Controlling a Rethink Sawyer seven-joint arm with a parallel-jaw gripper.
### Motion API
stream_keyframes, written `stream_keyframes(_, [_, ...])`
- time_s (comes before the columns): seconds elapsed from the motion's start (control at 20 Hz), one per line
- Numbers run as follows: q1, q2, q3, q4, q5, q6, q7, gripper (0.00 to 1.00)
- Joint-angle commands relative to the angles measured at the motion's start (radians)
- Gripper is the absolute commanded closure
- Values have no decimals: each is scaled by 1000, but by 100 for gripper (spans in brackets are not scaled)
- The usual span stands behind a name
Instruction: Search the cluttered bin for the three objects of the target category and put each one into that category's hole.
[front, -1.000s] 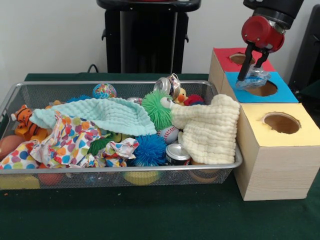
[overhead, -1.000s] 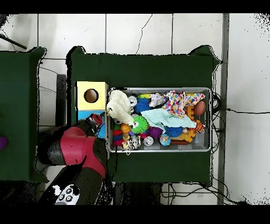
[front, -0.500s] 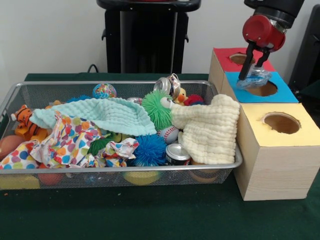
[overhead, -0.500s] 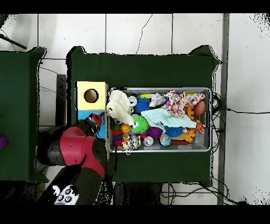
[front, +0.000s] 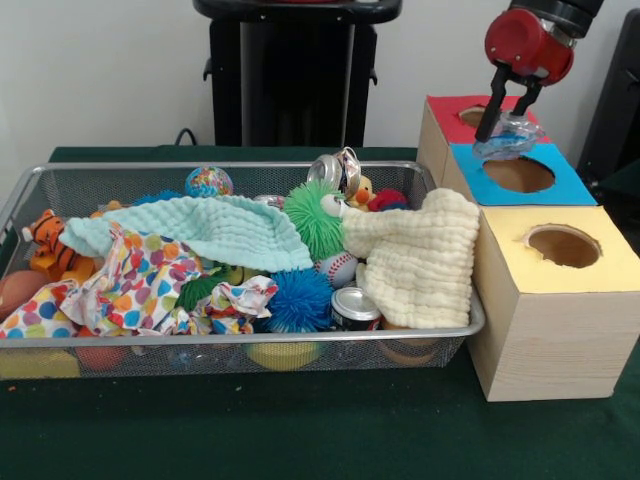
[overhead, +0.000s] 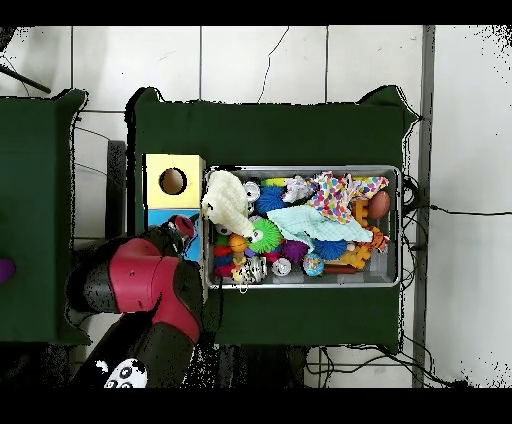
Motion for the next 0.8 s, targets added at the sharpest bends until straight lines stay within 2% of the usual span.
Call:
stream_keyframes(0.05, [-16, -17, 41, -37, 37, 148, 272, 0])
stream_keyframes(0.35, [-23, -5, 49, -44, 34, 135, 277, 0])
stream_keyframes(0.8, [-39, -9, 73, -7, 31, 69, 274, 0])
